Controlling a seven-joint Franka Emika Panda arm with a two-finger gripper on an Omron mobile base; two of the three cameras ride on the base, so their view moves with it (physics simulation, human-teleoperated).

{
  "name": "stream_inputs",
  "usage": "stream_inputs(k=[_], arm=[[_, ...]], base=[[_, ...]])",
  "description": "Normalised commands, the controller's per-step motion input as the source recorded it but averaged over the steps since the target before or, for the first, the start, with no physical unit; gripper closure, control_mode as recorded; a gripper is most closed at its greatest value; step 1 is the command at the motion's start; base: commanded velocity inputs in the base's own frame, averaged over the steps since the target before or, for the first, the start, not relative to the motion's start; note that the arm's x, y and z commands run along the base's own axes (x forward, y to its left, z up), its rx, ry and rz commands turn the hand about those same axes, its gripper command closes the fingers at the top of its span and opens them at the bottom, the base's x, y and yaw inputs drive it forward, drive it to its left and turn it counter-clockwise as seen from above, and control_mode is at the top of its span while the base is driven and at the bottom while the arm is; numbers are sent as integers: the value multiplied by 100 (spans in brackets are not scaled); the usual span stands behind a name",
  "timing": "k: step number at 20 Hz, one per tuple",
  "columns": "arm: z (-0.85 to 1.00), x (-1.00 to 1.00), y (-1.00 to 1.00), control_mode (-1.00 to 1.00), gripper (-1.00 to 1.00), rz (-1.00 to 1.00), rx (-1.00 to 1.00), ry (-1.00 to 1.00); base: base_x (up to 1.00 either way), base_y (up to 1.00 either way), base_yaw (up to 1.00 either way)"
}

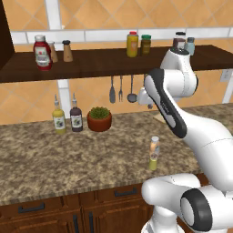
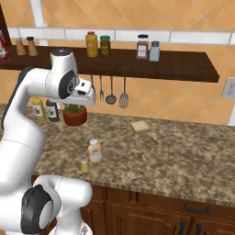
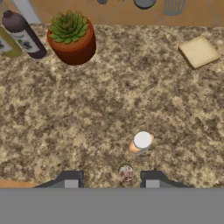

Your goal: Put the shaker and condiment bottle from the counter next to their counterparts in the cabinet.

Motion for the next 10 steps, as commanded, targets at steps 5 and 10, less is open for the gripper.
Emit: stream_inputs(k=[5, 10], arm=[[-7, 0, 0, -100, -100, 0, 0, 1], [-24, 0, -1, -100, -100, 0, 0, 0]], base=[[0, 0, 0], [0, 0, 0]])
